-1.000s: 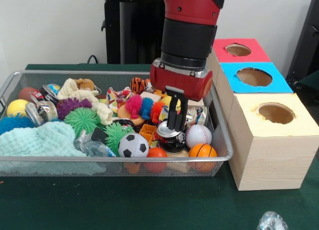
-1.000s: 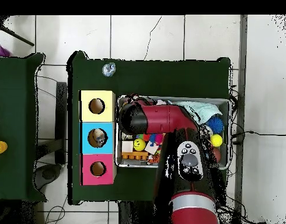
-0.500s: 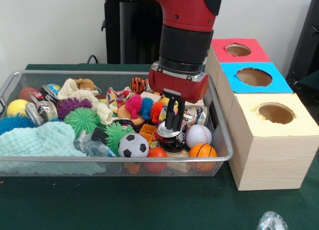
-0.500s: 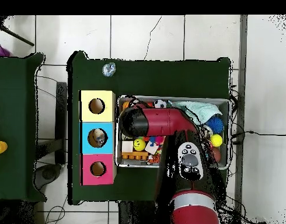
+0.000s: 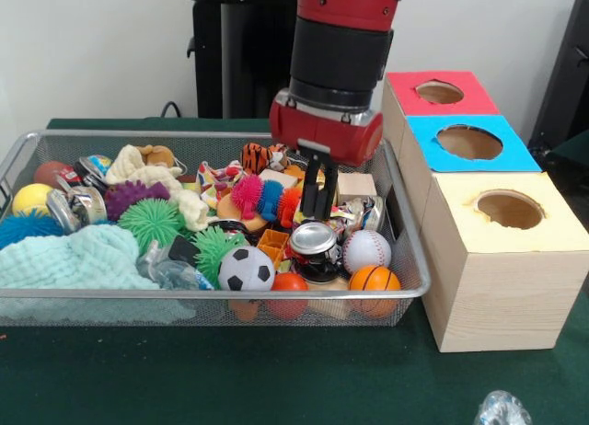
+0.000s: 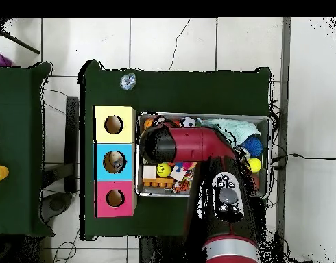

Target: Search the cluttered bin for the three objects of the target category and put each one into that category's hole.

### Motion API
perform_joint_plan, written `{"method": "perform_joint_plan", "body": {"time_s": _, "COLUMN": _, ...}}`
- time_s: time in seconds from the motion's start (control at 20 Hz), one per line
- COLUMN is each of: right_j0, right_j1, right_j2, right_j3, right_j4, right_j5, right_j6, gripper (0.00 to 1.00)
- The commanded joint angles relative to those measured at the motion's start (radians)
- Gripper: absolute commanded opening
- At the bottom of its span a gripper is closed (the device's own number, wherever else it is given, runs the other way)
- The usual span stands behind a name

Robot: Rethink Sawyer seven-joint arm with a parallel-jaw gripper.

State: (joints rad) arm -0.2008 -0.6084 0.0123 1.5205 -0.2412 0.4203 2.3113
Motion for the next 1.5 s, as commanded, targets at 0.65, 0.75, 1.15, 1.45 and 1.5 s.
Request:
{"method": "perform_joint_plan", "body": {"time_s": 0.65, "right_j0": -0.09, "right_j1": -0.093, "right_j2": 0.094, "right_j3": 0.161, "right_j4": -0.024, "right_j5": 0.114, "right_j6": -0.082, "gripper": 0.0}}
{"method": "perform_joint_plan", "body": {"time_s": 0.75, "right_j0": -0.085, "right_j1": -0.086, "right_j2": 0.092, "right_j3": 0.163, "right_j4": -0.035, "right_j5": 0.093, "right_j6": -0.069, "gripper": 0.0}}
{"method": "perform_joint_plan", "body": {"time_s": 1.15, "right_j0": -0.029, "right_j1": -0.065, "right_j2": 0.035, "right_j3": 0.147, "right_j4": -0.063, "right_j5": 0.044, "right_j6": 0.014, "gripper": 0.0}}
{"method": "perform_joint_plan", "body": {"time_s": 1.45, "right_j0": -0.029, "right_j1": -0.046, "right_j2": 0.031, "right_j3": 0.155, "right_j4": -0.057, "right_j5": 0.005, "right_j6": 0.031, "gripper": 0.0}}
{"method": "perform_joint_plan", "body": {"time_s": 1.5, "right_j0": -0.028, "right_j1": -0.046, "right_j2": 0.029, "right_j3": 0.152, "right_j4": -0.058, "right_j5": 0.007, "right_j6": 0.029, "gripper": 0.0}}
